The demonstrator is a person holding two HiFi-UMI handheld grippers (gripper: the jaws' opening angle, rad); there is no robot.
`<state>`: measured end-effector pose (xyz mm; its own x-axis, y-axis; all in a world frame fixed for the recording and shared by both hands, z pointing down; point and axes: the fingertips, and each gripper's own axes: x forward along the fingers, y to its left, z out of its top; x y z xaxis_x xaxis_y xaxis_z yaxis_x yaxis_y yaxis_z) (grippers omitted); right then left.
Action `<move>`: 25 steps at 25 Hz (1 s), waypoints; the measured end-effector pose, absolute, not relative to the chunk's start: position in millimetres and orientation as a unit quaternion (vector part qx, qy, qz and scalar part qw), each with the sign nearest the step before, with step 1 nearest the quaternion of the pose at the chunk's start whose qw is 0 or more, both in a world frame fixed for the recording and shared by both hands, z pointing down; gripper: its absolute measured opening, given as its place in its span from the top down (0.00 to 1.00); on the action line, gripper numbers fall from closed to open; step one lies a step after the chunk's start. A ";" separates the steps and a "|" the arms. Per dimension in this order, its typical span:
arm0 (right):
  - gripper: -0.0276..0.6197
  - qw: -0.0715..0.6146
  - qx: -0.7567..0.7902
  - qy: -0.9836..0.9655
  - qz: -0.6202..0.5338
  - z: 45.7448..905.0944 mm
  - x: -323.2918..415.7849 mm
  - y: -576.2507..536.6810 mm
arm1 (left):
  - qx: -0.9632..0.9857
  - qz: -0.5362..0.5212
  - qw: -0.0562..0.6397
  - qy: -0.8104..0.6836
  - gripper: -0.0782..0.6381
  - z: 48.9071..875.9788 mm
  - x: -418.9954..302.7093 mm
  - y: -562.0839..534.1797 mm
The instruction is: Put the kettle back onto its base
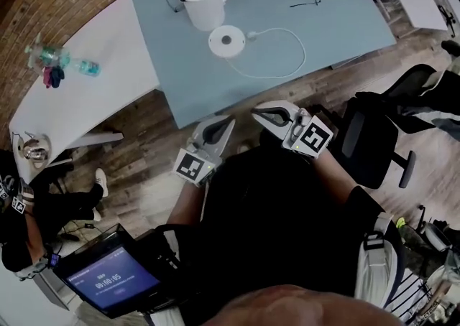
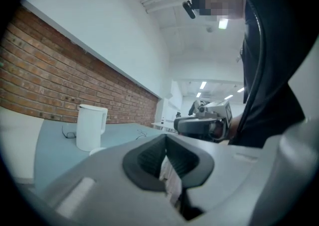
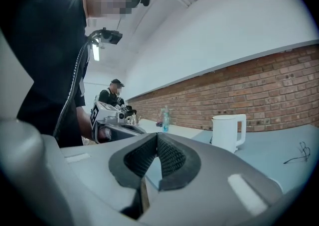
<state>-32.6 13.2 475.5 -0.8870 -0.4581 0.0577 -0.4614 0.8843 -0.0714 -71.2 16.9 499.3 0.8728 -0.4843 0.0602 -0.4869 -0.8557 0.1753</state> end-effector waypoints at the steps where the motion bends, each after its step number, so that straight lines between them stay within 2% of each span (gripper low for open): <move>1: 0.95 0.019 0.231 -0.972 0.042 476.3 -31.9 7.3 | 0.962 0.008 0.095 -0.255 0.89 500.7 -68.2 12.6; 9: 0.95 0.021 0.172 -0.984 0.042 478.9 -14.2 -51.3 | 0.951 0.006 0.098 -0.293 0.89 498.4 -36.9 -45.8; 16: 0.95 -0.004 0.136 -0.990 0.042 468.8 2.1 -111.1 | 0.937 0.002 0.086 -0.338 0.89 481.5 -23.8 -93.7; 25: 0.95 -0.015 0.089 -0.993 0.080 470.4 15.5 -151.7 | 0.917 0.028 0.096 -0.387 0.89 494.6 -8.1 -129.3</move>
<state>15.5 -151.7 470.4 -0.9836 -0.1797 -0.0147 -0.1750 0.9711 -0.1624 -8.1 -129.3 494.6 0.6987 -0.7043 0.1255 -0.7150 -0.6817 0.1550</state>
